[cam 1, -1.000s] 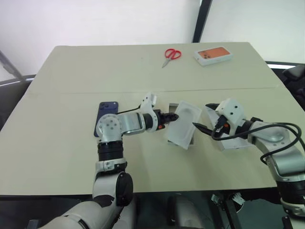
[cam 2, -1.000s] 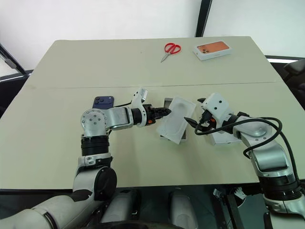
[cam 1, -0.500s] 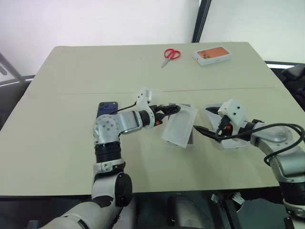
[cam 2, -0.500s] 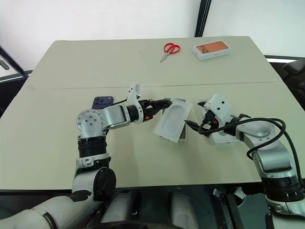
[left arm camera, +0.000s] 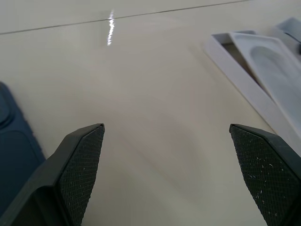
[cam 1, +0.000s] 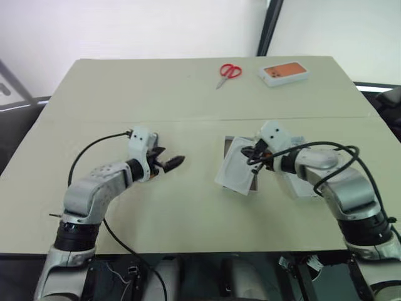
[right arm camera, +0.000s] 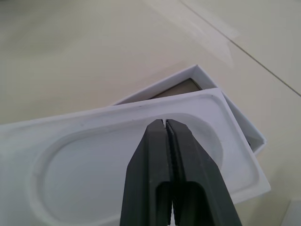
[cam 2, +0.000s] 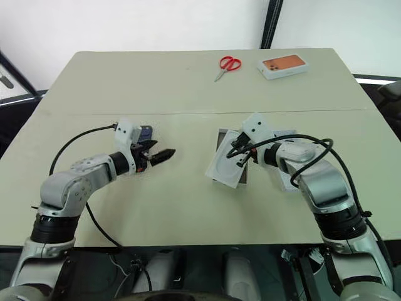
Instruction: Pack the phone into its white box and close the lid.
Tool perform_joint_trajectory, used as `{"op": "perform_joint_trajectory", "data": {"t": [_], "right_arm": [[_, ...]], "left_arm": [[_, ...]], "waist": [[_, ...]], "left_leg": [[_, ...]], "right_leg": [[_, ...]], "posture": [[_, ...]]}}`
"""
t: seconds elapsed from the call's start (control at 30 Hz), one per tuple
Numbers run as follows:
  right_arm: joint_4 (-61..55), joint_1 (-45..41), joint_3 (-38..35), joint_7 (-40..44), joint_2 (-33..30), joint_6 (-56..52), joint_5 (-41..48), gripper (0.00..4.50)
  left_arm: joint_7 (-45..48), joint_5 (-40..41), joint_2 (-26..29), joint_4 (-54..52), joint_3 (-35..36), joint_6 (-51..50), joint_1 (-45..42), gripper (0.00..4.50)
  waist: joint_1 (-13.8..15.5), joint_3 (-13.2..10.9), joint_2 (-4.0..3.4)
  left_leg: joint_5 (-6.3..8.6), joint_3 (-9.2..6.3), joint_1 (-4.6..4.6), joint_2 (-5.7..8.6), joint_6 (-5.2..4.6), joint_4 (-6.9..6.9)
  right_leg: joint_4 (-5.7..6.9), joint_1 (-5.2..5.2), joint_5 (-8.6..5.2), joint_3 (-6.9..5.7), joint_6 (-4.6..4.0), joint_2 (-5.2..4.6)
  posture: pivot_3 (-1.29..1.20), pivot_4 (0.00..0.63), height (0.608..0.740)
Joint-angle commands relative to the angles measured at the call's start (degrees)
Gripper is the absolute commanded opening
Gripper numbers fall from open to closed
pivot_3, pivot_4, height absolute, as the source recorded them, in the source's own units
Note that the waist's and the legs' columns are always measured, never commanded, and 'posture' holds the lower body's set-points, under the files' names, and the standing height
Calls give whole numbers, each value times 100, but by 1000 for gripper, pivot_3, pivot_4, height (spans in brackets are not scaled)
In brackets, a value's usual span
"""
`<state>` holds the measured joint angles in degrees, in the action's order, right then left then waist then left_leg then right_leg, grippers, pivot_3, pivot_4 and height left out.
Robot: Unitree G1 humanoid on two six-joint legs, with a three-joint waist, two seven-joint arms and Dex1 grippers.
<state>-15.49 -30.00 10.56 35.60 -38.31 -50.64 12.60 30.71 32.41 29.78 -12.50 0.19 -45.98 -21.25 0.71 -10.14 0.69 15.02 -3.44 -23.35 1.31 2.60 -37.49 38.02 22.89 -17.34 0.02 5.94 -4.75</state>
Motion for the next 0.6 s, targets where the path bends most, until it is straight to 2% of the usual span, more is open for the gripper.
{"op": "perform_joint_trajectory", "data": {"t": [0.03, 0.27, 0.6], "right_arm": [[386, -351, 272, -270, 158, -13, -414, 20], [1113, -528, 781, -433, 214, 576, -1164, 20], [1741, -616, 990, -236, 574, 2143, -1698, 20]], "left_arm": [[649, -192, 363, -396, -161, 503, 295, 4500], [1256, -119, 649, -877, -208, 669, 842, 4500], [1241, -319, 502, -850, -333, 705, 857, 4500]], "waist": [[-36, 0, -2], [-97, 1, -2], [-155, 0, -2]], "left_leg": [[2, 1, 1, -1, -3, 0], [5, 2, 2, -9, -9, 10], [6, 2, 6, -10, -12, 10]], "right_leg": [[1, 0, 0, 1, 0, 1], [8, 9, 0, 1, 0, 8], [12, 7, 0, -1, 0, 13]], "posture": [[0, 150, 740], [0, 150, 740], [0, 150, 740]]}}
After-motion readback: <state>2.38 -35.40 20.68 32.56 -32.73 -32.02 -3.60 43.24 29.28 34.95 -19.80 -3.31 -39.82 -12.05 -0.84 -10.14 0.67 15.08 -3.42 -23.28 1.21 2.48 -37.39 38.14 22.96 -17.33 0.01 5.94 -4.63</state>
